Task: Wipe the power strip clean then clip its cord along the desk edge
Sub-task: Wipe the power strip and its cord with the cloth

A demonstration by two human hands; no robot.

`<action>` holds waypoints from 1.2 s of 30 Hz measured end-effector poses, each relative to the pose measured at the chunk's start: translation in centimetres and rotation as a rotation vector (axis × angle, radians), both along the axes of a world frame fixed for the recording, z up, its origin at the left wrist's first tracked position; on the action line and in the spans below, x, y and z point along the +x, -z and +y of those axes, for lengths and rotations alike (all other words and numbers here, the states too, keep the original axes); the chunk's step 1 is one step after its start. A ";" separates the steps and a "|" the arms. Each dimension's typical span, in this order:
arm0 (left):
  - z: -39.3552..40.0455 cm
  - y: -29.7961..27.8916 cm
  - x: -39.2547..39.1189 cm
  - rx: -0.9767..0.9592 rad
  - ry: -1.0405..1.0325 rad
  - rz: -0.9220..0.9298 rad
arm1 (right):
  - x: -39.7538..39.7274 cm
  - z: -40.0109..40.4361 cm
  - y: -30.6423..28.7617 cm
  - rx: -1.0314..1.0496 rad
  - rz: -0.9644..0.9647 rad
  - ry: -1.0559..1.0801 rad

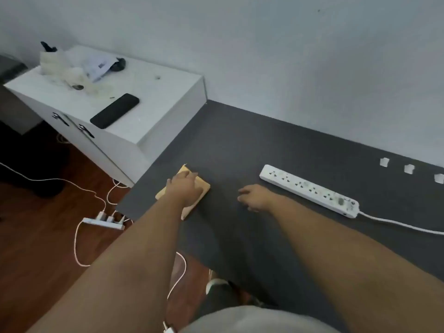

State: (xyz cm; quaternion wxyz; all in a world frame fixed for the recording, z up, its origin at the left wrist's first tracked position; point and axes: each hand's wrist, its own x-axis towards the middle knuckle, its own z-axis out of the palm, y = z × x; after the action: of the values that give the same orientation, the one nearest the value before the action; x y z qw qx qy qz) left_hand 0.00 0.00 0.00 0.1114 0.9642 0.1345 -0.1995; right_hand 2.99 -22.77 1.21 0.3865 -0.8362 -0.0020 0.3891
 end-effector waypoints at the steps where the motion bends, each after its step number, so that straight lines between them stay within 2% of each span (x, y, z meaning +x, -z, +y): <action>1: 1.0 0.2 -0.3 0.006 -0.038 -0.003 | -0.2 1.4 0.6 0.068 0.098 0.041; 3: 3.1 1.3 -0.6 -0.025 -0.138 -0.004 | -0.7 4.0 0.9 0.142 0.247 0.119; 6: 5.1 3.4 -1.1 -0.127 -0.286 0.052 | -1.0 7.7 2.0 0.207 0.299 0.258; 9: 5.5 4.4 -1.1 -0.195 -0.346 -0.055 | -0.6 10.8 2.9 0.303 0.321 0.438; 12: 5.3 4.4 -0.8 -0.342 -0.374 -0.162 | -0.1 12.9 3.2 0.302 0.311 0.508; 14: 5.3 4.3 -0.3 -0.493 -0.473 -0.156 | 0.3 13.6 3.2 0.287 0.306 0.525; 17: 5.3 4.4 0.1 -0.827 -0.614 -0.096 | 0.5 13.8 3.3 0.260 0.321 0.507; 19: 5.2 4.5 0.3 -0.982 -0.627 -0.087 | 0.7 13.2 3.1 0.333 0.354 0.525; 22: 5.0 3.8 0.8 -1.168 -0.621 -0.085 | 1.0 11.4 3.0 0.501 0.451 0.665; 25: 4.5 2.6 1.6 -1.254 -0.551 -0.076 | 1.0 8.8 3.1 0.564 0.346 0.818; 31: 1.6 1.2 4.1 -1.144 -0.135 0.090 | 0.0 4.1 1.6 0.566 -0.064 0.832; 33: 0.4 0.5 5.0 -1.101 -0.045 0.129 | -0.1 2.6 1.2 0.594 -0.108 0.801; 36: -1.2 -0.1 6.4 -0.923 0.131 0.057 | -0.8 0.4 1.1 0.553 -0.088 0.696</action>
State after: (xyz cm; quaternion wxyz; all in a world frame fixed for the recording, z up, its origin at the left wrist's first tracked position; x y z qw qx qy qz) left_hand 6.40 -1.21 0.11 0.5123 0.8144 -0.0265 -0.2713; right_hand 2.22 -22.34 0.13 0.7031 -0.6681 0.1591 0.1845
